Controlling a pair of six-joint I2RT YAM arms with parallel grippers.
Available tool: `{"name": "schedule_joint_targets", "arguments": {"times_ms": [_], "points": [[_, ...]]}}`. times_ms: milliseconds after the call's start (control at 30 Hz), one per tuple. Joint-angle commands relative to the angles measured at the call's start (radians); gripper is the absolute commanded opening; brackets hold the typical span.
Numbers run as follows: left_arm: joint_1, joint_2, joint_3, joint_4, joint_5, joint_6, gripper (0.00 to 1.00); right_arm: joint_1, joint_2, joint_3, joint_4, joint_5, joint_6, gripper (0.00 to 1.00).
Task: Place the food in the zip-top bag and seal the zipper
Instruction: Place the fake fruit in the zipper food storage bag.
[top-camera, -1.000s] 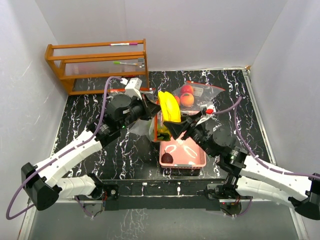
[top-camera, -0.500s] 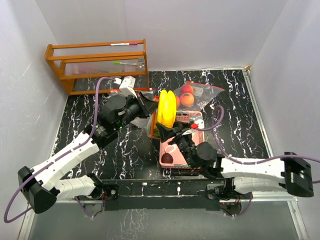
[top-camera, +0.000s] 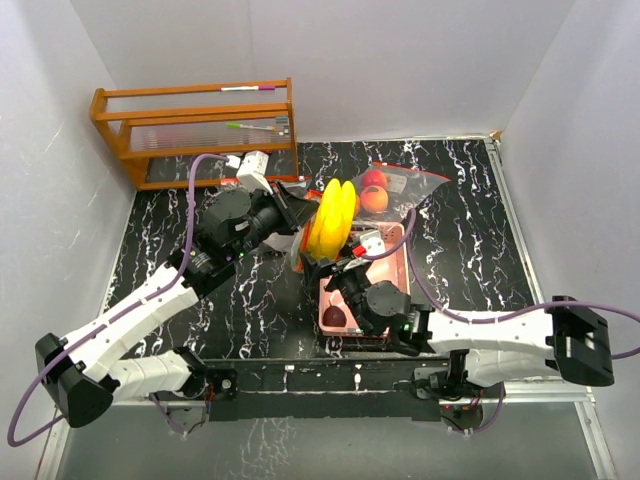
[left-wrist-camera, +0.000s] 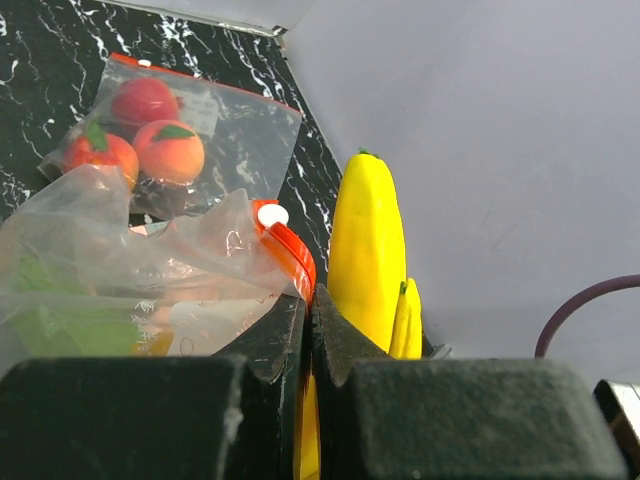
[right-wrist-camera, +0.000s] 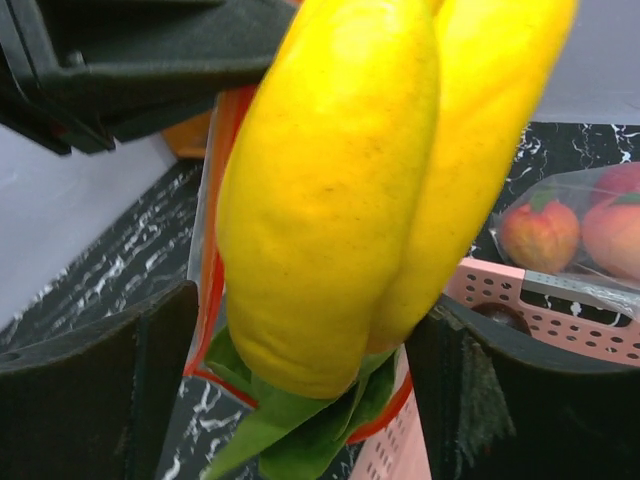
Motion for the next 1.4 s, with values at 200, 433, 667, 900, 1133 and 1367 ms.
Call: {"name": "schedule_joint_targets", "arguments": {"times_ms": [200,433,667,900,1133,1367], "points": [[-0.01,-0.046,0.013,0.083,0.015,-0.008,0.0,0.008,-0.122,0.207,-0.501,-0.198,0.112,0.98],[-0.009,-0.04,0.022,0.119,0.01,-0.027,0.0,0.007,-0.116,0.307,-0.761,-0.186,0.124,0.98],[-0.009,-0.035,-0.027,0.111,0.014,-0.052,0.0,-0.041,-0.053,0.256,-0.809,-0.265,0.181,0.98],[-0.009,-0.092,-0.153,0.111,-0.006,-0.104,0.0,-0.125,-0.047,0.166,-0.717,-0.445,0.233,0.98],[-0.008,-0.135,-0.229,0.076,-0.008,-0.13,0.0,-0.144,0.105,0.257,-0.746,-0.541,0.227,0.98],[-0.009,-0.153,-0.25,0.059,-0.02,-0.118,0.0,-0.144,-0.098,0.186,-0.734,-0.481,0.274,0.98]]}}
